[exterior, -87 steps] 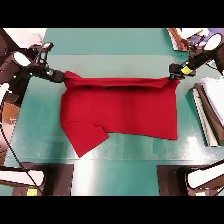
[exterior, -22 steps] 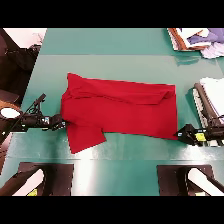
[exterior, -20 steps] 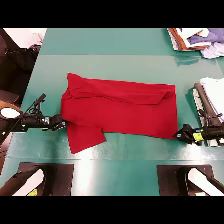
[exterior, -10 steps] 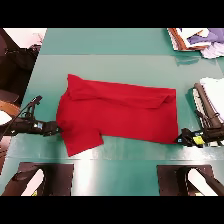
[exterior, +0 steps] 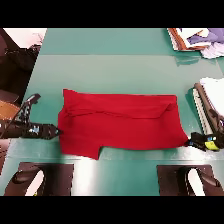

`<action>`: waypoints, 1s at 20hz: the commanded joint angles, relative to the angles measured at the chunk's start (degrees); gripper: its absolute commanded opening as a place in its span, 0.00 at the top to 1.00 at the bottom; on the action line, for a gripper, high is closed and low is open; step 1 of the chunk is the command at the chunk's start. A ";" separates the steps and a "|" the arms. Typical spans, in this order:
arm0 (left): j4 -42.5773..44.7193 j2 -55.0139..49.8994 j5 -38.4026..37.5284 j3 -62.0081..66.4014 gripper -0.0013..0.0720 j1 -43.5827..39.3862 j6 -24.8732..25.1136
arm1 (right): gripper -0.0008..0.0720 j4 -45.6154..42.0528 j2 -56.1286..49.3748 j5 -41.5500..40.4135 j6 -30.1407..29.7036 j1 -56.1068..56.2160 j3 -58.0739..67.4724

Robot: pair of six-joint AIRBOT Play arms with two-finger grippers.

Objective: Fold the shirts.

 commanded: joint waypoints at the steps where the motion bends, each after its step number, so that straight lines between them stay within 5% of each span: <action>1: 0.59 -6.05 10.84 5.42 0.94 -1.97 -0.55 | 0.97 0.26 -5.77 -3.74 2.89 5.03 7.54; 10: -0.81 -32.22 24.06 18.25 0.94 -1.97 4.68 | 0.97 0.31 -35.69 -12.59 3.54 16.41 30.01; 20: -2.84 -38.51 36.48 21.81 0.94 -1.97 4.61 | 0.97 0.52 -52.74 -13.90 6.73 17.03 48.26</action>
